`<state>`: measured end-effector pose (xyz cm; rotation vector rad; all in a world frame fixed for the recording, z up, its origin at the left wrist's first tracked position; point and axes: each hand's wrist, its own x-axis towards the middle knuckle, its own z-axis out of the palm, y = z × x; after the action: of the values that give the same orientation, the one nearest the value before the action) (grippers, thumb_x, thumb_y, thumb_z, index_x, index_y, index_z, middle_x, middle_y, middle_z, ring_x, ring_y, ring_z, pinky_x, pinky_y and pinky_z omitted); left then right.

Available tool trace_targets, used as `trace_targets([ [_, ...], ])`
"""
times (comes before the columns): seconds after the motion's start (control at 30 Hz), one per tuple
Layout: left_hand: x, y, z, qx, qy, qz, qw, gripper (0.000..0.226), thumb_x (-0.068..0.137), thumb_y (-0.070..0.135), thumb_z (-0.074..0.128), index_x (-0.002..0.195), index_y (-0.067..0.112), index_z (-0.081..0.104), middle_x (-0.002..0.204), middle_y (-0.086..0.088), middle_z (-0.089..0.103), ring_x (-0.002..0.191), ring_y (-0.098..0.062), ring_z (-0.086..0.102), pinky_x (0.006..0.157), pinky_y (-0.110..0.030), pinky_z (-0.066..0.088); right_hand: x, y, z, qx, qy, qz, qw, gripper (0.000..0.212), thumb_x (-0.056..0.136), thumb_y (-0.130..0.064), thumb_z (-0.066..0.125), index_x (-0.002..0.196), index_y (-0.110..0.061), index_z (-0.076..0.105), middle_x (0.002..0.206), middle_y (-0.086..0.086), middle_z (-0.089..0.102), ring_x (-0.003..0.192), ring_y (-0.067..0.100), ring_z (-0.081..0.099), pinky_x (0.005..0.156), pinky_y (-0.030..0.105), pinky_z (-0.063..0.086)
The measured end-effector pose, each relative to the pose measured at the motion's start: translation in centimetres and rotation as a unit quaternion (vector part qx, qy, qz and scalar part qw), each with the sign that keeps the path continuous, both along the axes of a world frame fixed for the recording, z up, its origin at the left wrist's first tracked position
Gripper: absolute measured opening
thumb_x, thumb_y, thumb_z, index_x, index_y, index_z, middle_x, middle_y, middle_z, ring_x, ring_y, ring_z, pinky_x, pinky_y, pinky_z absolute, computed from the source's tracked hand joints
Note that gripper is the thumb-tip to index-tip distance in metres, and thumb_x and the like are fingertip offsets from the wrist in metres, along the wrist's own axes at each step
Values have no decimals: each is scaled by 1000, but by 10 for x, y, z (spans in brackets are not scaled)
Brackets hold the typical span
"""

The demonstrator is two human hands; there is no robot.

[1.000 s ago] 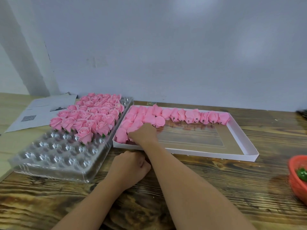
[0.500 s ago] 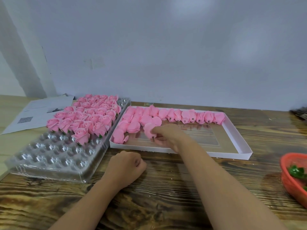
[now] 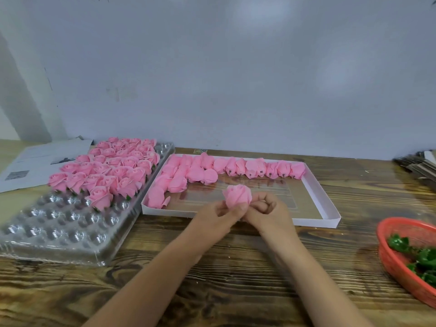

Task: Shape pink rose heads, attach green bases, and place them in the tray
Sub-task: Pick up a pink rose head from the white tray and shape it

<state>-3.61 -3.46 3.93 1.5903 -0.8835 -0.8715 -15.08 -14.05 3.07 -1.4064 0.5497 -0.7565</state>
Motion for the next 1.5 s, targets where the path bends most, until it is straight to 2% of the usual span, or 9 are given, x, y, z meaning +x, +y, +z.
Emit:
trace_targets([
  [0.1,-12,-13,1,-48,62,-16,997,27,91,47,71,107,26,77,108,3,78,108,-13,71,97,-35,56,0,3,-5,-44,-32,2,999,22,79,12,71,91,-5,62,79,7,76,73,13,72,65,21,57],
  [0.23,-12,-18,1,-119,81,-6,990,10,90,23,77,99,26,80,102,-5,79,100,-17,74,84,-24,58,-1,4,-6,-98,-31,14,995,29,78,7,74,94,-15,63,88,2,78,84,14,74,75,24,58],
  [0.43,-2,-11,-4,-135,149,-39,979,24,77,33,83,98,22,78,104,-8,76,103,-21,71,90,-33,56,2,8,-7,-50,-55,72,995,36,77,14,74,101,7,48,106,14,75,94,27,72,81,42,61],
  [0.53,0,-5,-3,-125,162,-62,977,14,76,36,84,84,26,76,99,-3,76,98,-14,71,84,-25,56,1,12,-5,0,-63,94,994,39,75,7,76,96,-4,45,91,32,68,84,34,63,83,58,54],
  [0.7,0,-1,-1,-110,192,-90,971,18,78,39,81,89,24,79,121,-11,72,119,-22,66,105,-40,51,-2,9,-5,73,-70,160,982,49,66,-9,85,99,-13,50,92,26,71,87,38,67,94,67,48],
  [0.93,0,0,1,-94,185,-90,974,21,70,37,84,88,28,76,110,0,74,107,-15,69,101,-38,54,-2,14,-4,58,-59,137,987,53,64,-11,85,106,-10,53,94,20,74,87,35,70,88,56,55],
  [1.13,0,0,-2,-102,164,-89,977,66,69,51,89,112,4,72,130,-9,69,129,-25,60,111,-47,45,-4,11,-4,66,-32,155,985,65,64,-12,85,119,-8,50,95,22,74,92,34,72,92,51,55],
  [1.27,-3,0,0,-115,161,-84,977,44,66,59,88,89,22,78,124,-9,70,122,-24,61,102,-45,48,-6,11,3,100,-29,182,978,56,65,-7,82,114,-7,53,91,16,73,79,21,69,73,32,53],
  [1.5,-8,-5,-4,-143,223,10,964,63,73,58,77,123,19,72,113,-20,73,102,-26,72,86,-30,58,0,26,-1,-2,-20,99,995,33,80,5,77,109,-3,63,94,18,74,91,28,71,85,33,58],
])
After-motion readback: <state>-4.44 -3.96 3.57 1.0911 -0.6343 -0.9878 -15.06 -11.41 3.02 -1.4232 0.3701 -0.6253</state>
